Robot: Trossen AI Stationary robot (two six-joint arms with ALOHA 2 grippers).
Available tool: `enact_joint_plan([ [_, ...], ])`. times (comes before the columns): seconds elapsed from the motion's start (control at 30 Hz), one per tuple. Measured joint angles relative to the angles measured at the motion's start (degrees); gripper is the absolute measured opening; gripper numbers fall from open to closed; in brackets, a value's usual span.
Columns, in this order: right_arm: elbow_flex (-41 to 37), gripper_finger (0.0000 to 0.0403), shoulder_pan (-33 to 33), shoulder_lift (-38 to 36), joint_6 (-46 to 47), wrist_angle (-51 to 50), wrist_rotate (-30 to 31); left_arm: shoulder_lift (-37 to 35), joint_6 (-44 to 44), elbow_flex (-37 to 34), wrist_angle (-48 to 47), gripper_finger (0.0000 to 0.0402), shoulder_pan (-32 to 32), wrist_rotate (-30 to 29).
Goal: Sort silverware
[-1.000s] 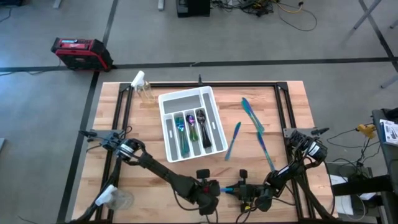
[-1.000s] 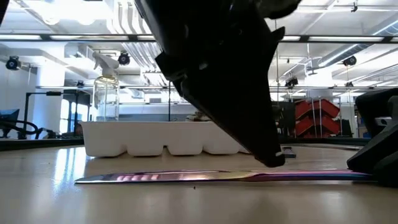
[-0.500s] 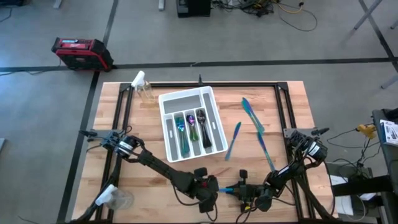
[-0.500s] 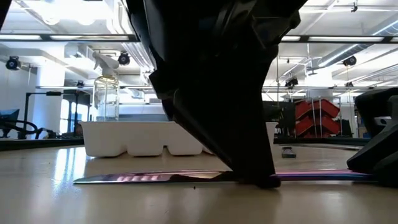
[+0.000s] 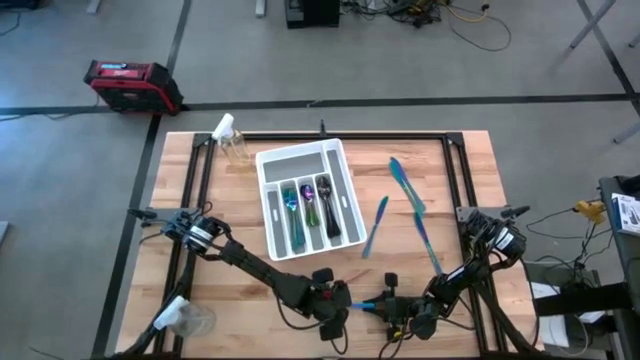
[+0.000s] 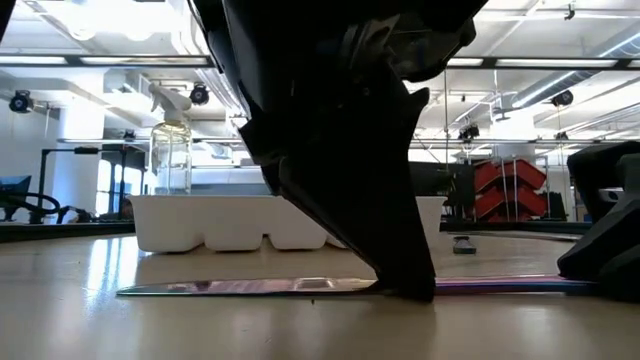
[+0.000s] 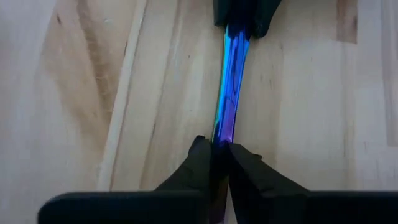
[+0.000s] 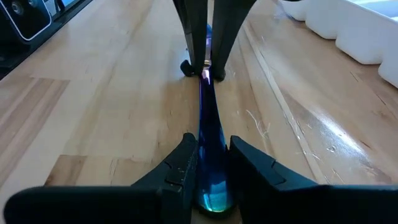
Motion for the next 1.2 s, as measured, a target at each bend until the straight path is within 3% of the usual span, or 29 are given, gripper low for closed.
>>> enact_joint_plan([
  [0.2, -0.3, 0.0086, -0.9, -1.1, 2.7, 0.0, 0.0, 0.0, 2.6, 0.2, 0.0, 0.0017, -0.8, -2.7],
  [0.4, -0.4, 0.0091, -3.0, -2.1, 5.4, -0.8, -4.2, 0.0, 4.1, 0.5, -0.2, 0.0017, -1.2, -3.9],
  [0.57, -0.3, 0.0098, -3.3, -2.0, 6.2, -2.7, -4.8, -0.9, 5.4, 0.4, -0.7, 0.0017, -2.9, -9.1],
  [0.83, -0.2, 0.0009, -3.6, -1.8, 4.2, -1.5, -7.0, -2.7, 9.1, 2.1, -3.4, 0.0001, -6.3, -19.8],
  [1.2, 0.4, 0.0001, -3.9, -1.7, 0.4, -2.6, -7.1, -3.4, 8.8, 2.4, -4.0, 0.0002, -6.6, -18.4],
])
